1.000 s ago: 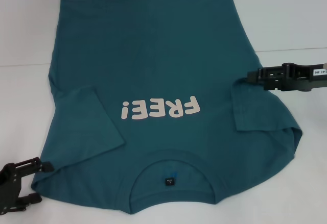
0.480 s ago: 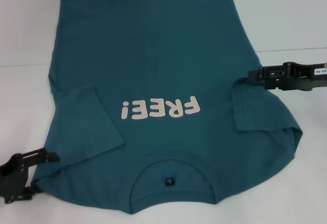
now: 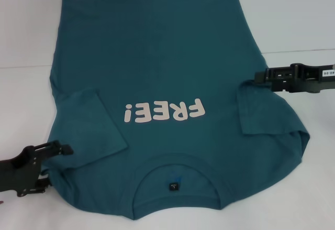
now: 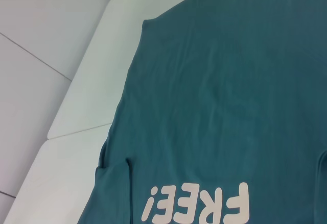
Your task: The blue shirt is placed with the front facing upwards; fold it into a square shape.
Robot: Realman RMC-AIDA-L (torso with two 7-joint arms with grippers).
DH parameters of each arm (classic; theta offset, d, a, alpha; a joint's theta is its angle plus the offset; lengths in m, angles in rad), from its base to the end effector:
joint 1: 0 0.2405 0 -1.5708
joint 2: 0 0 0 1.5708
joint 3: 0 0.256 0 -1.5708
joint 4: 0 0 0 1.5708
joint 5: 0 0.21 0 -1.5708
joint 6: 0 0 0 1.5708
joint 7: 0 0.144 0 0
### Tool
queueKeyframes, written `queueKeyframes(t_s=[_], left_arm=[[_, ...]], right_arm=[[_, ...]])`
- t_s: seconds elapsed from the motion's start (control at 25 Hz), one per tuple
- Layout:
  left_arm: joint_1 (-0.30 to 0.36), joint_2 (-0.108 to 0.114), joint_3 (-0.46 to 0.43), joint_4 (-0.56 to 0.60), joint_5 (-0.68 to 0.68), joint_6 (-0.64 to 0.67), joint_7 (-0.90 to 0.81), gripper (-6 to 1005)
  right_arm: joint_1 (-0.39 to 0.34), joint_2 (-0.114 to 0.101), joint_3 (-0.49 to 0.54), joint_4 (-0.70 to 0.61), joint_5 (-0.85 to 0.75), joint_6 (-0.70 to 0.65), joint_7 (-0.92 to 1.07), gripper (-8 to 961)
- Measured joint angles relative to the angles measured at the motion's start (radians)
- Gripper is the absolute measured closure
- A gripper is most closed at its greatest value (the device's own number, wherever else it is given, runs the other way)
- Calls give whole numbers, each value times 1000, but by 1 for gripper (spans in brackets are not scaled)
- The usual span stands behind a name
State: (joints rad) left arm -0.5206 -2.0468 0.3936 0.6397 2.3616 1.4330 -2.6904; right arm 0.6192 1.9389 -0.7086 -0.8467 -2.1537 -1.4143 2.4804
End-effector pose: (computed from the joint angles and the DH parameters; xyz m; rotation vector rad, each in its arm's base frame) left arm -0.3347 0.3234 0.0226 -1.6247 -2.3717 -0.6817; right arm 0.2621 0.3952 0.0864 -2.1649 1.6537 0.5619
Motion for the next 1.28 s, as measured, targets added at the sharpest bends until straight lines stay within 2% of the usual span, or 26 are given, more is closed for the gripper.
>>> queueKeyframes(t_s=[0.56, 0.8, 1.0, 1.28], left_arm=[[7, -1, -5, 15, -7, 5, 22, 104], [12, 1, -11, 10, -13, 5, 27, 293], [15, 2, -15, 8, -14, 0, 46, 534], [25, 5, -37, -3, -49, 10, 157, 745]], right_arm=[[-10, 0, 16, 0, 4, -2, -2, 152], [-12, -2, 20, 1, 6, -3, -2, 152], [-13, -2, 20, 1, 6, -4, -3, 153], [-15, -2, 44, 28, 6, -6, -30, 153]])
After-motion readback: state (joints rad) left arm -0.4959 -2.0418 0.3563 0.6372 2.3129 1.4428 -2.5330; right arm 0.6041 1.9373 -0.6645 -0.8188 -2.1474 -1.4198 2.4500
